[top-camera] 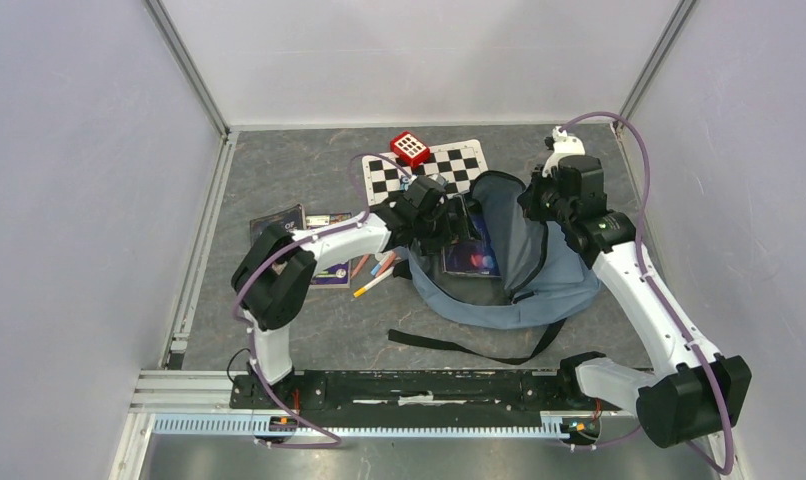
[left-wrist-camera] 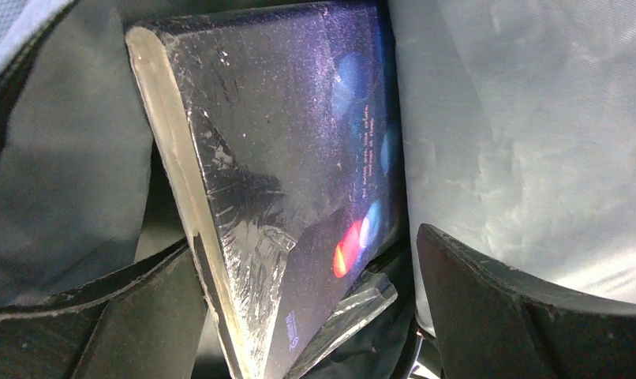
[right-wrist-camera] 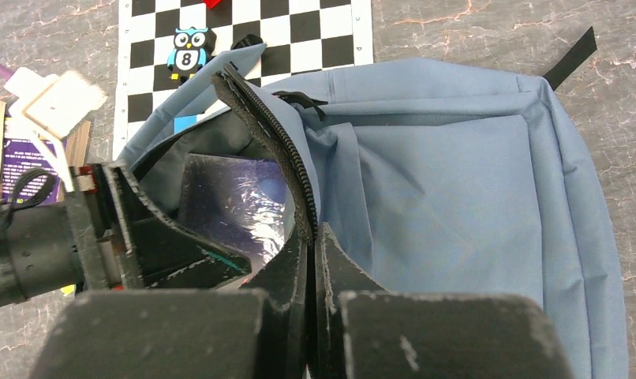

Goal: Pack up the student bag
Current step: Place the book in the student bag.

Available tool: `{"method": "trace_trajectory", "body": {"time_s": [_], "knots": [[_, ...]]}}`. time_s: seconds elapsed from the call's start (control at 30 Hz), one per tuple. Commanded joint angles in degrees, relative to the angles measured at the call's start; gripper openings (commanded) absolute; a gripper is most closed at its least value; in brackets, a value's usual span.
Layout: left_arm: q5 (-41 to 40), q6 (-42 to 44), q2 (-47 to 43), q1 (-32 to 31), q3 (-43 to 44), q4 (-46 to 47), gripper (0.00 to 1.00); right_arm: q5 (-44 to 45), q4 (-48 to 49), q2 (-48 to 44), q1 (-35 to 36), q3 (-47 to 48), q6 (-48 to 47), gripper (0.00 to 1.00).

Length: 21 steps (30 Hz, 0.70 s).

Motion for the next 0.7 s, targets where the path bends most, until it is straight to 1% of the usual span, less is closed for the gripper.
{"method": "trace_trajectory", "body": {"time_s": [0.0,0.27,0.47,0.57,0.67], "knots": [[3.1,2.3,4.0,-0.2,4.6,-0.4,0.98,0.8,4.3,0.0,-0.2,1.5,-0.2,0.0],[6.7,2.5,8.9,-1.8,10.9,0.3,0.98,1.1,4.7,1.0,-0.2,1.8,-0.1,0.0],[10.2,2.1,11.2,-2.1,12.3,3.1,0.95,0.9,4.9,1.9,-0.2,2.4,-0.1,0.0],[9.0,3.9,10.0,-2.1,12.0,2.0,0.96,0.7,4.9,2.2,-0.3,2.5,-0.2,0.0],[4.3,8.8,6.9,-2.0,12.0,-2.1,1.0,1.0,4.9,2.1,-0.2,2.5,-0.4,0.0]]}}
